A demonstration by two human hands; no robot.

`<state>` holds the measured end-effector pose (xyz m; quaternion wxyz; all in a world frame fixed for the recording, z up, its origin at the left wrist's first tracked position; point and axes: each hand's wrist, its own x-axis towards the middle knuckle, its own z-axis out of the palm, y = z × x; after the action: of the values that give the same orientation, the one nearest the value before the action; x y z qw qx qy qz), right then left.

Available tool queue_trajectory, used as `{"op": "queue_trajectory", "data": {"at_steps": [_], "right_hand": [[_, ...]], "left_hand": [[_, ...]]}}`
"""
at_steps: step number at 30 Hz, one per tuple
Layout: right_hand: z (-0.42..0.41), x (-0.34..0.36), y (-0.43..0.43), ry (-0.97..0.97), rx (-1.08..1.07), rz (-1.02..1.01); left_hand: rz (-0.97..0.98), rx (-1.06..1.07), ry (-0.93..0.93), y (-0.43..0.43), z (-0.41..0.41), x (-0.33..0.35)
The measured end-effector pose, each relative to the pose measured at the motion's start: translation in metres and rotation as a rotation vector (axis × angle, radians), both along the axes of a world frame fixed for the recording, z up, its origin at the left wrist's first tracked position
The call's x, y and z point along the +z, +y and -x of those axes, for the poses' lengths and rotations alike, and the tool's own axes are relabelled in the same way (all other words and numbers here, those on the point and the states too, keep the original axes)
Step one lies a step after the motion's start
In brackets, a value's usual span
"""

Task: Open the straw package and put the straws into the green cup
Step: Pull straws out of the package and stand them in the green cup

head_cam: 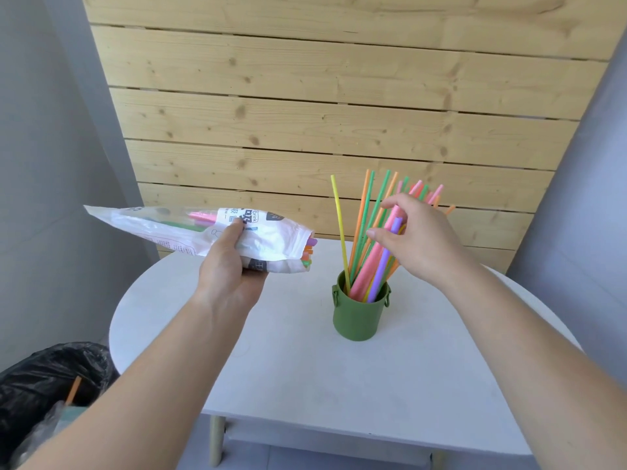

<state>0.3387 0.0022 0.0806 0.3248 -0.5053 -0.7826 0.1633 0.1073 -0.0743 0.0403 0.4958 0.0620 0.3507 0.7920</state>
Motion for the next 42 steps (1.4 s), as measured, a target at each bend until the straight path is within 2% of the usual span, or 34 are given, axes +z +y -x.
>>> {"op": "queue_trajectory", "data": {"at_steps": [6,10,13,16,23,27,30,33,36,39,42], "right_hand": [[0.012,-0.004,-0.001,0.023,0.03,-0.04],[0.015,-0.007,0.001,-0.058,0.054,-0.086],[0.016,-0.008,0.004,-0.193,0.077,-0.123],[0.017,-0.008,0.001,-0.264,0.102,-0.096],[0.008,0.0,-0.004,-0.144,0.039,-0.19],[0.01,0.006,-0.017,0.039,-0.011,-0.3],[0.023,0.005,-0.034,0.194,0.045,-0.064],[0.043,-0.004,-0.05,0.437,0.076,0.39],[0.058,-0.012,-0.06,0.7,0.012,0.816],[0.063,-0.016,-0.064,0.85,-0.035,1.02],[0.065,-0.018,-0.065,0.887,-0.064,1.089]], "left_hand": [[-0.01,-0.007,0.018,0.0,-0.002,0.0],[-0.013,-0.012,0.023,-0.001,-0.002,0.0],[-0.014,-0.006,0.015,-0.001,-0.002,0.0],[-0.017,-0.01,0.014,-0.001,-0.003,0.001],[-0.03,-0.028,0.03,-0.004,-0.004,0.005],[-0.042,-0.016,0.033,-0.005,-0.005,0.007],[-0.056,-0.042,0.067,-0.007,-0.008,0.01],[-0.049,-0.054,0.121,-0.009,-0.013,0.014],[-0.053,-0.028,0.19,-0.009,-0.017,0.016],[-0.074,0.001,0.29,-0.01,-0.019,0.02],[-0.116,0.01,0.41,-0.012,-0.02,0.024]]}}
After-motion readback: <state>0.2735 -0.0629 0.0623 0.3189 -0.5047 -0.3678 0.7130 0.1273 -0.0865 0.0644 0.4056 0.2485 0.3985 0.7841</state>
